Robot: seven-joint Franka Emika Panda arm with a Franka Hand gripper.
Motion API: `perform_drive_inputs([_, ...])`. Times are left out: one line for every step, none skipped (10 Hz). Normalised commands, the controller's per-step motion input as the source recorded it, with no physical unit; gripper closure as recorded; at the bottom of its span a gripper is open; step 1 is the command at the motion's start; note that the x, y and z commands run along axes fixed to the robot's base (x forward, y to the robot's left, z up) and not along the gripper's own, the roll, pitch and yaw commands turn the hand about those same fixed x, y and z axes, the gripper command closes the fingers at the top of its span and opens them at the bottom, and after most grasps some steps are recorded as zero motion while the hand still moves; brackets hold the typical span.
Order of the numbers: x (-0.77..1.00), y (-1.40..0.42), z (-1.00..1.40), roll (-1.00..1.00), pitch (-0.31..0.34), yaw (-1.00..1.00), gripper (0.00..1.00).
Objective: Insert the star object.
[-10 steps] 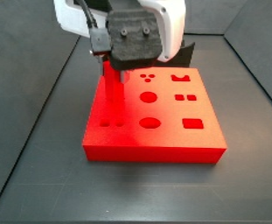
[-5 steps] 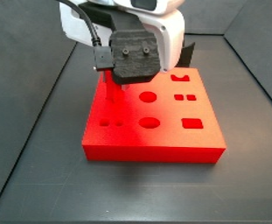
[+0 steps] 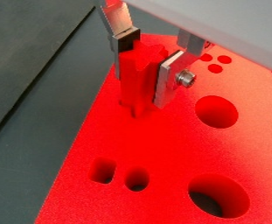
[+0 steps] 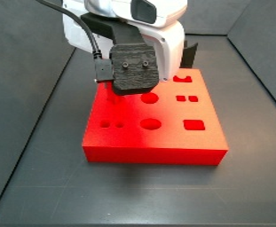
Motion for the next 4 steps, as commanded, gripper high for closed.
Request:
perform_drive_inputs([0.02, -0.06, -0.65, 0.16, 0.0, -0.07, 1.0])
perform_drive_inputs([0.0, -0.02, -0.52, 0.1, 0.0, -0.1, 1.0])
perform_drive_inputs([0.0, 0.0, -0.05, 0.0, 0.0, 0.0, 1.0])
perform_drive_inputs([0.0, 0.0, 0.0, 0.0, 0.0, 0.0, 1.0])
